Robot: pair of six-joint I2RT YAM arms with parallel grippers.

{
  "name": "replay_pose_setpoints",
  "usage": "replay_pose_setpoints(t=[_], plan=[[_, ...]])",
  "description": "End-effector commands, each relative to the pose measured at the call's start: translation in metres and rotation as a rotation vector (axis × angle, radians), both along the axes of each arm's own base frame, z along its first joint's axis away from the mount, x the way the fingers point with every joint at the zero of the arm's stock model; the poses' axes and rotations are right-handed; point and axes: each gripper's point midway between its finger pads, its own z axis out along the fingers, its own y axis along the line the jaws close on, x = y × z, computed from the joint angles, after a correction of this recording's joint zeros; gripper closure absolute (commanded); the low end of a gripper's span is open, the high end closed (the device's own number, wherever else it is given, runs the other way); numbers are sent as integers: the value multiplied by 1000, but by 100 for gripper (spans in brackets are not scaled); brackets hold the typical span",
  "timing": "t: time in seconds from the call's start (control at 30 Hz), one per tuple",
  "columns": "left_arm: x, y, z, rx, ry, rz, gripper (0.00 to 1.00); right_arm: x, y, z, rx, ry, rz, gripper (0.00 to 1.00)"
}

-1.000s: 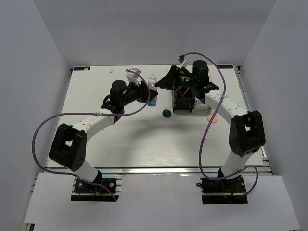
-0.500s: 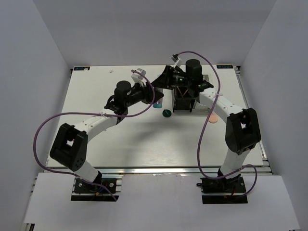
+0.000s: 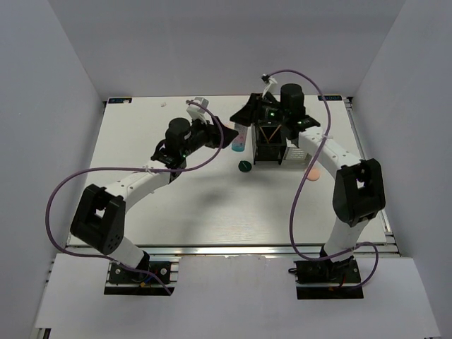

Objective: Organize the makeup

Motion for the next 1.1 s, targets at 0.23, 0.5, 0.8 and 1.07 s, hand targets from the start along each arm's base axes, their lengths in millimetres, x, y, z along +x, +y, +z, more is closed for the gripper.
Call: replay_pose_setpoints(t=[0.23, 0.5, 0.8, 1.07], plan=[[19, 74, 29, -12, 48, 338, 21, 101, -149, 57, -128, -339, -414, 100], [26, 179, -27, -71, 340, 674, 26, 142, -224, 42, -254, -418, -695, 100], [-2, 254, -79, 8, 493, 987, 11, 169, -247, 38, -303, -537, -822, 100], [-15, 281, -111, 27, 643, 1134, 5, 177, -246, 2, -340, -504, -804, 100]])
